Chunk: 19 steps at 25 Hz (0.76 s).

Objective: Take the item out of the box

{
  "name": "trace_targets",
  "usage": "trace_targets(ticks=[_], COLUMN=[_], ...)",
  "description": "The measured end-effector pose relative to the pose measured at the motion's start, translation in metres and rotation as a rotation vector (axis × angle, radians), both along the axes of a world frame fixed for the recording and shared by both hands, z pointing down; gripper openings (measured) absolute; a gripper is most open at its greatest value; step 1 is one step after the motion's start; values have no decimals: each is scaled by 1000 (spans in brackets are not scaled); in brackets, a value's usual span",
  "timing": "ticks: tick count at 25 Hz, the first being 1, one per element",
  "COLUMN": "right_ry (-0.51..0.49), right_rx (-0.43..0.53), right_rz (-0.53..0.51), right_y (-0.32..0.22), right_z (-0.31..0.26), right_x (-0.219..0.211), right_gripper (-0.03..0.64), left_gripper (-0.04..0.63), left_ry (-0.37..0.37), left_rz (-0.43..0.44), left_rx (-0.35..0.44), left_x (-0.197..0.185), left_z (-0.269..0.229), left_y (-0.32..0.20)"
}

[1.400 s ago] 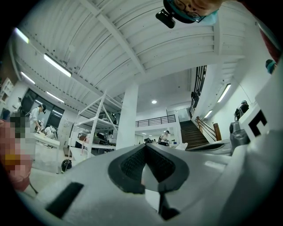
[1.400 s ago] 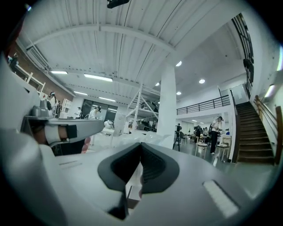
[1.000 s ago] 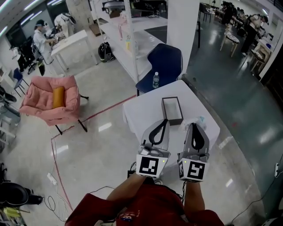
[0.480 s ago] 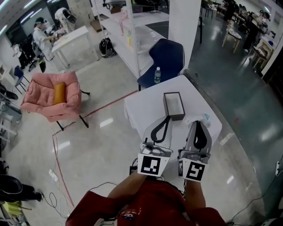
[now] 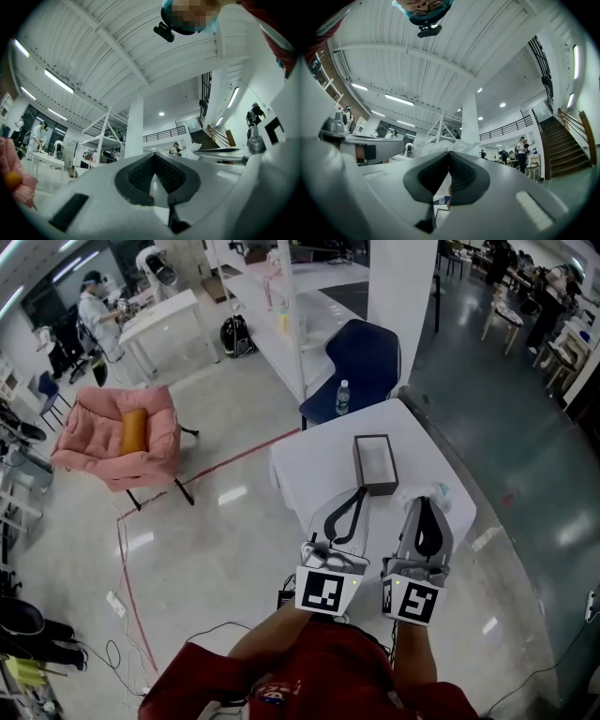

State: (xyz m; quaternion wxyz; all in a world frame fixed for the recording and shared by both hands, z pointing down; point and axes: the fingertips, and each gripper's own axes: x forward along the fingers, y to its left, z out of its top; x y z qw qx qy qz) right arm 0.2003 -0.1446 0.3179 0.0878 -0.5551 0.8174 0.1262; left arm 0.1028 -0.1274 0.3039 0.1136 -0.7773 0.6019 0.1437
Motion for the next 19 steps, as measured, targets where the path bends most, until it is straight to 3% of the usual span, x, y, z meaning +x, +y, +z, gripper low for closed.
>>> trace_targets(ticks=[19], right_ry=[25], right_rx=[-16], right_rz=[-14], right_y=[-2], right_z=[1], right_x=[-12], right_gripper=[3], left_gripper=[2], left_ry=[-1], left_rz=[-8], left_rx=[-2], left_x=[-11], left_z=[-1], left_y=[1])
